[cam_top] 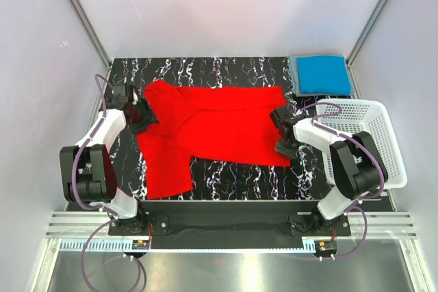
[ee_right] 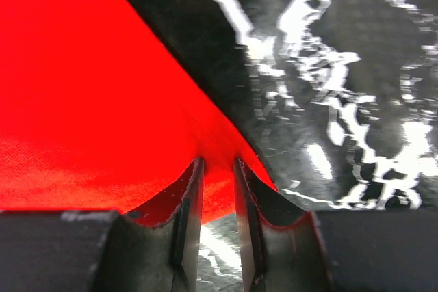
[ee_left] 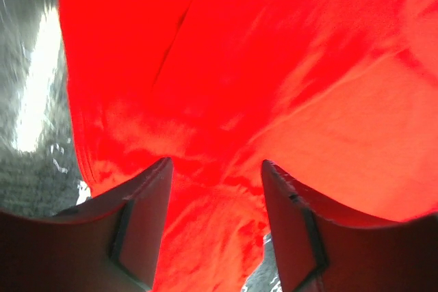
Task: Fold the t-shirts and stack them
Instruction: Fold the tshirt
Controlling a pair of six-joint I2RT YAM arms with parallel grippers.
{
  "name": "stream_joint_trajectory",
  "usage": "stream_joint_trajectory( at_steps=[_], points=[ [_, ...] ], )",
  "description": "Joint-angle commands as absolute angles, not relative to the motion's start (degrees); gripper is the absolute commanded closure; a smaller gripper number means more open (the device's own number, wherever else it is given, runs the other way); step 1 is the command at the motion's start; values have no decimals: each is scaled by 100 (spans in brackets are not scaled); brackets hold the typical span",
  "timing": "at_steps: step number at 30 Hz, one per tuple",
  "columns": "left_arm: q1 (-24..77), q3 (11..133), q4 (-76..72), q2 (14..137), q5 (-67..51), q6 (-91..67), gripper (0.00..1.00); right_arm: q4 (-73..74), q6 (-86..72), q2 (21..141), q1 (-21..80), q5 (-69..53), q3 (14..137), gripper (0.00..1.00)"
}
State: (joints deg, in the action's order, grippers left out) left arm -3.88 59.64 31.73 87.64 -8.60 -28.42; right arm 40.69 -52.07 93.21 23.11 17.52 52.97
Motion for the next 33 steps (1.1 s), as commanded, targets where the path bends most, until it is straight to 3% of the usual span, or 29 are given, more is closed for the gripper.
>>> stream_joint_trajectory(
  at_steps=[1,8,14,21,29,33],
  points=[
    [-413,6572,2997,8648,-1054,-2594,36,4876,-5168,9124,2303,2390,5211,69],
    [-501,7970,3243,10124,-1766,-2066,39,5099,-4659,8648,2303,2101,6713,64],
    [-501,8806,3094,11117,-1985,-2013,47,4509,-4149,9570,2303,1425,8075,62],
    [-492,9437,3022,11881,-1671,-1741,46,4326,-3955,10406,2294,985,8763,62],
    [-448,9141,3797,11358,-669,-1687,52,4149,-4016,10556,2311,792,8508,62],
    [-431,8562,3691,10943,-800,-1609,53,3816,-3833,10722,2495,238,8604,62]
  ],
)
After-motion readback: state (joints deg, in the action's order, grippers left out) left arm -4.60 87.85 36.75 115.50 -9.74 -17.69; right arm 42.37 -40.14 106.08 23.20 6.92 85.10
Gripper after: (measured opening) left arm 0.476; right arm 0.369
